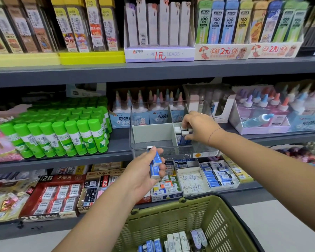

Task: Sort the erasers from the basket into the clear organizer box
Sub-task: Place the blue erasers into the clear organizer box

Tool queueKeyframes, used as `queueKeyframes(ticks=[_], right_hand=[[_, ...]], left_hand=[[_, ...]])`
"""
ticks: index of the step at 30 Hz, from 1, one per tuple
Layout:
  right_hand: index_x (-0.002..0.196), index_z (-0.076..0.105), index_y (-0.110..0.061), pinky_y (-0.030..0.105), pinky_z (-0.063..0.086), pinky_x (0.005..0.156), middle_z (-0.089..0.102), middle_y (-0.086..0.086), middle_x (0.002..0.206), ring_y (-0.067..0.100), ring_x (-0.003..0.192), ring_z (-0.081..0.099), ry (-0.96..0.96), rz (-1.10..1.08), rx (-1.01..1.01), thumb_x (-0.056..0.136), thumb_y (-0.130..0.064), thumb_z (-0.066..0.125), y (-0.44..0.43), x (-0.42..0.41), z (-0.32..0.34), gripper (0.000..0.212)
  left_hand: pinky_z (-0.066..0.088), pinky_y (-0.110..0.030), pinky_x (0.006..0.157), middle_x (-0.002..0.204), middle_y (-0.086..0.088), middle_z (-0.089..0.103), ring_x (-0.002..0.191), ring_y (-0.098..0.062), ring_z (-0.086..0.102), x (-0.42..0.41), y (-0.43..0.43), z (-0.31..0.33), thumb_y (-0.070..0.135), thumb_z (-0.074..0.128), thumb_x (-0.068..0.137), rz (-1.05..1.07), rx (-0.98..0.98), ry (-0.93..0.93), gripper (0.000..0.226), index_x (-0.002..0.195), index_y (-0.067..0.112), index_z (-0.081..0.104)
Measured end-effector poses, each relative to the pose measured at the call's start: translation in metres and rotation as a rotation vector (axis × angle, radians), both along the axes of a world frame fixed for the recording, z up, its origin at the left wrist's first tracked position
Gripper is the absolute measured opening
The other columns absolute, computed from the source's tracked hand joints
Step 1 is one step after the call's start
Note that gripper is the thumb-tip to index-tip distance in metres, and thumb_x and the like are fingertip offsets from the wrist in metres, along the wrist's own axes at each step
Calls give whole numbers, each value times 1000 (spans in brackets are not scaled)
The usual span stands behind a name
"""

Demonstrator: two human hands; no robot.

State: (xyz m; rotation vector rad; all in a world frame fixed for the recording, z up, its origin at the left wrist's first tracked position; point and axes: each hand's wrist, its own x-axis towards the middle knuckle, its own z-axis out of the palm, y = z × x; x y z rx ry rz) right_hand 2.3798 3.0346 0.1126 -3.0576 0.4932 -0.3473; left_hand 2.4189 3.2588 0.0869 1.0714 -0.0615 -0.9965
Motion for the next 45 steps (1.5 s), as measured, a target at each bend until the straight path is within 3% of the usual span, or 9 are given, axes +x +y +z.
queueKeyframes(ticks=[10, 13, 16, 19, 21, 26, 31, 38, 45], right_hand=[[91, 57, -22, 30, 47, 78, 47, -6, 92, 16, 87, 54, -95, -50, 60, 80, -34, 72, -1, -2, -2, 22], [92, 64, -22, 22, 44, 69, 57, -5, 85, 7, 74, 52, -286, 42, 410, 85, -32, 67, 25, -13, 7, 13], [103, 69, -15, 16, 50, 69, 67, 0, 88, 2, 74, 57, -150, 193, 930, 88, -23, 64, 58, -24, 14, 17], [99, 68, -4, 28, 51, 81, 67, 16, 91, 11, 81, 59, -23, 197, 1175, 86, -9, 65, 70, -29, 12, 14], [92, 69, -6, 20, 51, 66, 65, 10, 79, 9, 68, 59, -73, 164, 1248, 85, -5, 65, 65, -30, 16, 8], [91, 70, -3, 20, 55, 62, 65, 6, 69, 6, 56, 60, -379, -56, 808, 85, -4, 66, 20, -27, 30, 6], [87, 68, -17, 23, 47, 74, 65, -3, 81, 9, 71, 55, -176, -50, 316, 79, -17, 74, 11, -15, 12, 9], [93, 64, -15, 14, 34, 60, 60, -4, 81, 9, 72, 52, -171, -8, 199, 82, -21, 71, 17, 2, -9, 14], [94, 62, -14, 30, 49, 75, 66, 3, 92, 21, 86, 61, -108, 10, 94, 86, -23, 67, 19, 5, -15, 13]], left_hand=[[46, -23, 44, 75, -10, 62, 56, -16, 54, -1, 0, 2, 18, 42, 102, -66, -56, 3, 29, 120, 1, 56], [46, -20, 44, 72, -10, 67, 54, -13, 55, -1, 0, 0, 19, 49, 98, -80, -63, -61, 25, 112, -1, 56], [44, -18, 44, 80, -10, 70, 55, -11, 54, 0, 0, 0, 22, 57, 89, -99, -80, -98, 28, 108, 1, 59], [41, -17, 43, 86, -10, 71, 55, -10, 52, -4, 0, 2, 26, 61, 81, -121, -69, -128, 35, 108, 4, 61], [41, -17, 42, 89, -12, 72, 55, -10, 51, -6, -1, 3, 25, 59, 87, -101, -30, -133, 32, 111, 3, 61], [44, -21, 46, 98, -21, 70, 58, -15, 52, 0, 3, 6, 3, 42, 97, -51, -19, -9, 22, 117, 0, 50], [59, -29, 63, 111, -25, 65, 82, -27, 70, -3, 0, 2, -8, 39, 97, -63, -32, -13, 21, 117, -7, 47], [59, -29, 64, 102, -14, 73, 90, -26, 72, -3, 3, 3, 10, 51, 97, -130, 1, -120, 18, 111, 0, 53], [57, -23, 65, 95, -19, 73, 88, -25, 72, -2, 1, 1, 0, 54, 93, -56, -18, -126, 22, 113, -7, 55]])
